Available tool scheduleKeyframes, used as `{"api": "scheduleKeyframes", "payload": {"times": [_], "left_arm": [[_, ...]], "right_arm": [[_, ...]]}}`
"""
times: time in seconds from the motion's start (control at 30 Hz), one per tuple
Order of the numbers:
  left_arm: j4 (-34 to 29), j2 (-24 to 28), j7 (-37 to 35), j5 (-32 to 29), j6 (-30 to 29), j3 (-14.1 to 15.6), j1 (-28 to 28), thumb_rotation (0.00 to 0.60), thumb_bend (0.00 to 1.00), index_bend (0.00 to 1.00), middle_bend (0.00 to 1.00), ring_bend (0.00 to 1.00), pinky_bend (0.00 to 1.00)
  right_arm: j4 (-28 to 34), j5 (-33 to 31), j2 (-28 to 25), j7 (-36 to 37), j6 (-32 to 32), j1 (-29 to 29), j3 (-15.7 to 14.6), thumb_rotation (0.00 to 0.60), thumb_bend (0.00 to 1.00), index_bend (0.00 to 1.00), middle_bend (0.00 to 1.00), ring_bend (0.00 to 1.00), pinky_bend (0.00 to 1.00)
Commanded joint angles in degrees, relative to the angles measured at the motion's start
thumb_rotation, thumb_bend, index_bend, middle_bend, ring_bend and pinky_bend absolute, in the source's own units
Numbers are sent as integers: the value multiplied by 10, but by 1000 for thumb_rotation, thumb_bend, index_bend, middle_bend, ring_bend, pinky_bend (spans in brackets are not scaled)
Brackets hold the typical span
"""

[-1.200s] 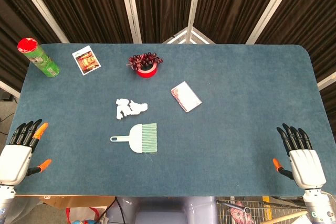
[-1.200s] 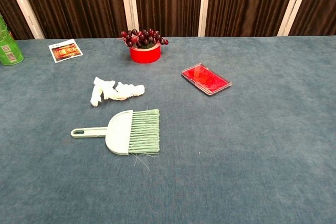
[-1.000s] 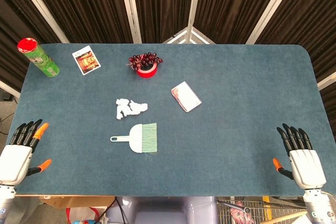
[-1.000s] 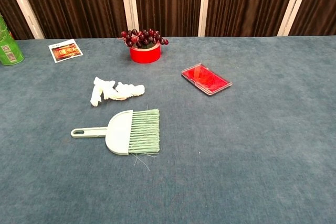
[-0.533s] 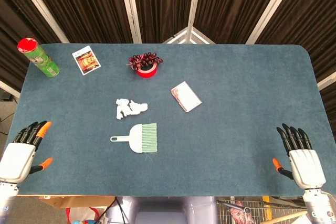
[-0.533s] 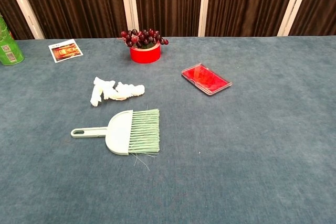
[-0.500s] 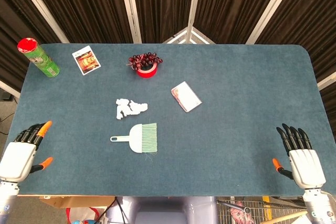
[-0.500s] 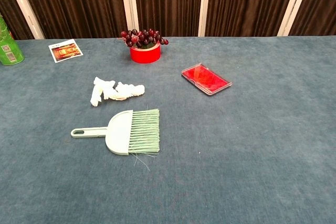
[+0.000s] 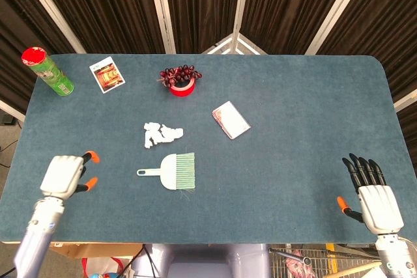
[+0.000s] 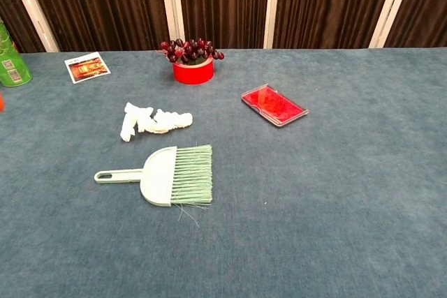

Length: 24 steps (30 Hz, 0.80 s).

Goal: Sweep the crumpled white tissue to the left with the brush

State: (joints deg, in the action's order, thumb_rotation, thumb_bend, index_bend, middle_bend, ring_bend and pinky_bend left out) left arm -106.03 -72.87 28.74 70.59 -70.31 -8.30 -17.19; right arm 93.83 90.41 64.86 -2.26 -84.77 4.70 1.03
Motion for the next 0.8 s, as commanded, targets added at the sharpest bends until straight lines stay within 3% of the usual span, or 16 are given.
{"api": "scheduleKeyframes", "payload": {"times": [0.03,0.3,0.47,0.8], "left_arm": [[-18,-54,97,-111,37,-33,-54,600,335,441,1000,1000,1000],[16,-146,207,-257,16,-56,-122,600,365,442,1000,1000,1000],[43,-191,232,-297,6,-58,-150,600,418,446,1000,1000,1000],[91,-264,251,-338,-10,-59,-195,600,421,437,1000,1000,1000]], "right_arm": [[0,0,0,2,1,0,0,600,322,0,0,0,1],[2,-5,-3,12,6,1,1,600,322,0,0,0,2],[4,-7,-4,15,7,1,1,600,322,0,0,0,2],[6,-9,-6,21,9,2,2,600,322,0,0,0,1]]}}
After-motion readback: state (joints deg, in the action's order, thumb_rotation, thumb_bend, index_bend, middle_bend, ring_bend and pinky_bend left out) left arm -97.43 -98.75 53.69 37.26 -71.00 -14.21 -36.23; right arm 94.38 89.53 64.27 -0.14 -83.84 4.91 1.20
